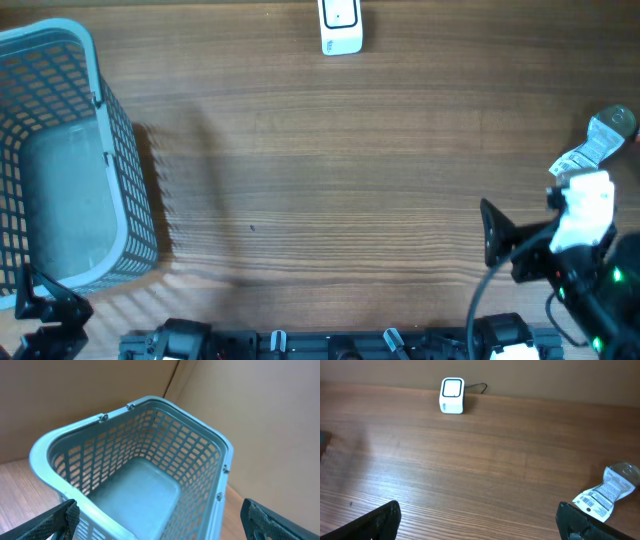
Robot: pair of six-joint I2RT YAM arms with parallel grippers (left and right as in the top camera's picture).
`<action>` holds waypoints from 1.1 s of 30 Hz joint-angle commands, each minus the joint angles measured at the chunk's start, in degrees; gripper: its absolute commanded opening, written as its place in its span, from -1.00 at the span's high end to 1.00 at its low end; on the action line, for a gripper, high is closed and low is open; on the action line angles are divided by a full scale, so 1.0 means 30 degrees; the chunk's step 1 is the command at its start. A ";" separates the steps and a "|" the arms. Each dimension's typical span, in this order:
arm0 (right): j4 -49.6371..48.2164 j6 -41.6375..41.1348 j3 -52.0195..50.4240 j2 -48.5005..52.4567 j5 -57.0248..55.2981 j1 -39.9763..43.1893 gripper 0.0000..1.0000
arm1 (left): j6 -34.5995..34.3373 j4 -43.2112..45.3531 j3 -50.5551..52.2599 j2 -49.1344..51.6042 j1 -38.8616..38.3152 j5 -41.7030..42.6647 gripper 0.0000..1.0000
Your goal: Scan the item barcode
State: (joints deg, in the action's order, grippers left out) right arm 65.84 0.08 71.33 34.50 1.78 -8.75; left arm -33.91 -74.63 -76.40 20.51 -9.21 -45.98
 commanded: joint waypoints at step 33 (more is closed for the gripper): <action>-0.5945 -0.2164 -1.1963 -1.0054 -0.1596 -0.0095 -1.00 | 0.4524 0.1275 0.4007 -0.6630 0.7410 1.2313 -1.00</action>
State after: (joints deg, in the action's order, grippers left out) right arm 48.69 -5.19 40.18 4.80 -2.02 -8.75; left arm -21.47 -69.93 -64.38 0.89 13.21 -8.93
